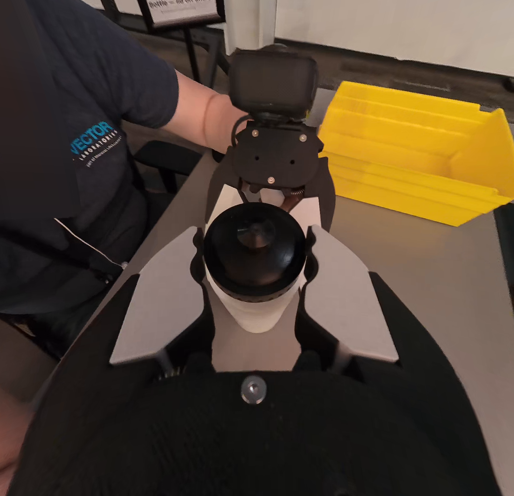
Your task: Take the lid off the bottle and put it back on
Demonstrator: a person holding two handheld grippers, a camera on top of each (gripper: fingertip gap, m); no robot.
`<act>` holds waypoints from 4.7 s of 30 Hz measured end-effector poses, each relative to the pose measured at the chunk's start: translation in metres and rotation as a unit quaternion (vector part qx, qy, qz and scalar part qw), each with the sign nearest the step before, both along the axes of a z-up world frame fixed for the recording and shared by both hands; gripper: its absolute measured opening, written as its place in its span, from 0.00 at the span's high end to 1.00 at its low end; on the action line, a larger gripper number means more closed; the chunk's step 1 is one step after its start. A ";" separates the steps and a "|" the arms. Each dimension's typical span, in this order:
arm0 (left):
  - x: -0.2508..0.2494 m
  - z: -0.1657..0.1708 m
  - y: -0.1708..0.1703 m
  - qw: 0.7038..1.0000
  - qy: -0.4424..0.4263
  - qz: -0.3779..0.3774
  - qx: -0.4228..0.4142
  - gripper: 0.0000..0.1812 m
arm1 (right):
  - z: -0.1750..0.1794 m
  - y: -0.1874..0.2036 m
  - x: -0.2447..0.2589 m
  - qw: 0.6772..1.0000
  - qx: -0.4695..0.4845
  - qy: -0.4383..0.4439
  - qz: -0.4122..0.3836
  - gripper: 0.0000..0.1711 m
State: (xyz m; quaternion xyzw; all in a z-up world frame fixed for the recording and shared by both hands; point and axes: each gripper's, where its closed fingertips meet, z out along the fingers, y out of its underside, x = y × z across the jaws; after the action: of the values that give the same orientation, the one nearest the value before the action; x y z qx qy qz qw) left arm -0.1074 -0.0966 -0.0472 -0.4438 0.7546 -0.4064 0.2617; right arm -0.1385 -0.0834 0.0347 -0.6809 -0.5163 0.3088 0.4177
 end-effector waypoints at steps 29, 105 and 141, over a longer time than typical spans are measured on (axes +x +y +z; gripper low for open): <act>0.000 0.000 0.001 1.000 0.001 -0.013 -0.011 0.54 | 0.018 0.004 0.002 0.997 0.022 0.078 0.020 0.74; -0.019 0.086 0.052 0.980 -0.105 0.067 -0.156 0.54 | -0.025 0.046 -0.006 0.988 -0.080 0.000 -0.132 0.57; -0.036 0.028 0.187 0.879 0.012 0.395 0.266 0.55 | -0.172 0.001 0.305 0.628 -0.490 0.026 -0.604 0.57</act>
State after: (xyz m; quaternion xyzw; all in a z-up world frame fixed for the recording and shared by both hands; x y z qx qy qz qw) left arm -0.1433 0.0907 -0.0188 -0.6237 0.5990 -0.0484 0.4998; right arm 0.1660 -0.0823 -0.1373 -0.9361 0.2494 0.2122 0.1284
